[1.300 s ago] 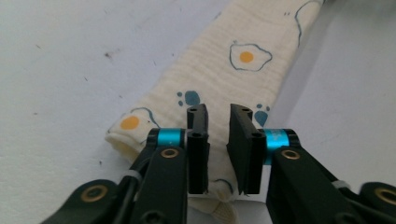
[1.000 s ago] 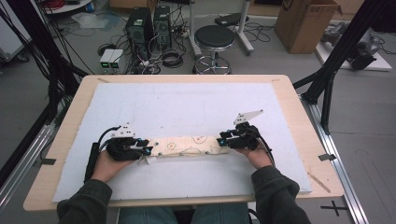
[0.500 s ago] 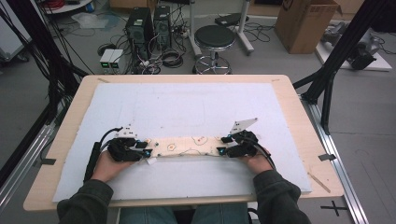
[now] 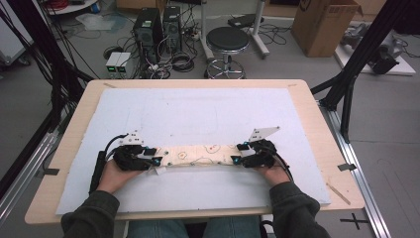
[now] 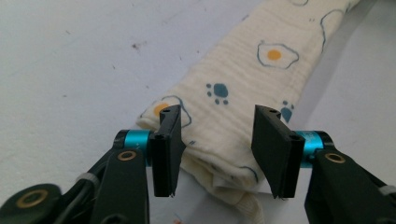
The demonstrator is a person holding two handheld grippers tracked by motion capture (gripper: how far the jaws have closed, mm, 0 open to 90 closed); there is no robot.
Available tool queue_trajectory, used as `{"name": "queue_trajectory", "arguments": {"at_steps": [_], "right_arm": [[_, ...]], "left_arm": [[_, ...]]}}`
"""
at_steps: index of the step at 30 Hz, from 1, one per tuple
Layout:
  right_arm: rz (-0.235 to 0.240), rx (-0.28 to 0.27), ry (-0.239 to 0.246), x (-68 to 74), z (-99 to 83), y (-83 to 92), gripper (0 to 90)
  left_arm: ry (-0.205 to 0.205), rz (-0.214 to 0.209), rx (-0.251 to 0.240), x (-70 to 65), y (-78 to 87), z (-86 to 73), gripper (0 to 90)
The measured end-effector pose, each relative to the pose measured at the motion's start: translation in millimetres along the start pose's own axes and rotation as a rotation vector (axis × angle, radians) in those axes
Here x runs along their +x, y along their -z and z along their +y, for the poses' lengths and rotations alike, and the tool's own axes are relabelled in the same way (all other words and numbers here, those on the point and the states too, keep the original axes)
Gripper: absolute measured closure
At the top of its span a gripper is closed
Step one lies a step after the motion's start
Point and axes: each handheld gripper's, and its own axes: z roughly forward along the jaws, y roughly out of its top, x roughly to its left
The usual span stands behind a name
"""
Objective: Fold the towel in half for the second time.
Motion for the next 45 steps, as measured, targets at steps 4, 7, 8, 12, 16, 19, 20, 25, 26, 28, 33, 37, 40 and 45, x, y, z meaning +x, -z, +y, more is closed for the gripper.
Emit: {"name": "queue_trajectory", "arguments": {"at_steps": [4, 7, 8, 12, 16, 19, 20, 25, 26, 28, 33, 37, 40, 45], "right_arm": [[-0.003, -0.056, -0.048, -6.6, 5.4, 10.6, 41.0], [-0.028, -0.063, -0.086, -14.4, 11.4, 15.2, 43.3], [-0.037, -0.057, -0.098, -17.3, 12.3, 15.2, 44.3], [-0.040, -0.016, -0.146, -25.8, 11.5, 6.8, 49.0], [-0.017, 0.010, -0.184, -31.6, 9.5, -3.6, 51.3], [-0.013, 0.022, -0.209, -34.1, 8.2, -8.3, 51.7], [-0.015, 0.026, -0.217, -34.4, 7.8, -8.9, 51.7], [-0.013, 0.036, -0.233, -34.8, 6.7, -9.5, 54.2], [-0.010, 0.036, -0.230, -34.8, 6.5, -10.0, 55.6], [-0.007, 0.052, -0.225, -33.3, 6.6, -11.6, 59.7], [-0.003, 0.067, -0.194, -29.5, 7.2, -15.0, 68.5], [0.002, 0.070, -0.186, -27.1, 7.3, -15.3, 74.3], [0.005, 0.074, -0.181, -25.7, 7.8, -15.0, 76.0], [0.008, 0.068, -0.178, -24.7, 7.5, -13.9, 78.0]], "left_arm": [[0.018, 0.006, -0.035, 0.8, 2.2, 6.9, 49.1], [0.040, 0.032, -0.052, 4.3, 0.5, 11.0, 47.2], [0.052, 0.047, -0.053, 5.8, -1.1, 11.0, 46.9], [0.089, 0.087, -0.029, 12.5, -5.6, 9.1, 43.2], [0.121, 0.099, -0.036, 17.3, -6.2, 8.1, 43.1], [0.154, 0.101, -0.037, 20.6, -9.4, 6.7, 44.0], [0.155, 0.097, -0.029, 21.8, -10.6, 6.2, 44.3], [0.154, 0.079, 0.010, 21.3, -15.6, 4.6, 46.9], [0.150, 0.074, 0.010, 20.5, -16.0, 4.4, 47.4], [0.137, 0.071, 0.024, 19.6, -15.8, 4.2, 50.6], [0.140, 0.057, 0.049, 19.6, -17.5, 2.4, 55.8], [0.118, 0.052, 0.049, 17.9, -18.2, 1.7, 62.6], [0.111, 0.035, 0.047, 17.4, -18.0, 1.1, 70.6], [0.094, 0.033, 0.041, 15.3, -17.9, 1.3, 77.7]]}}
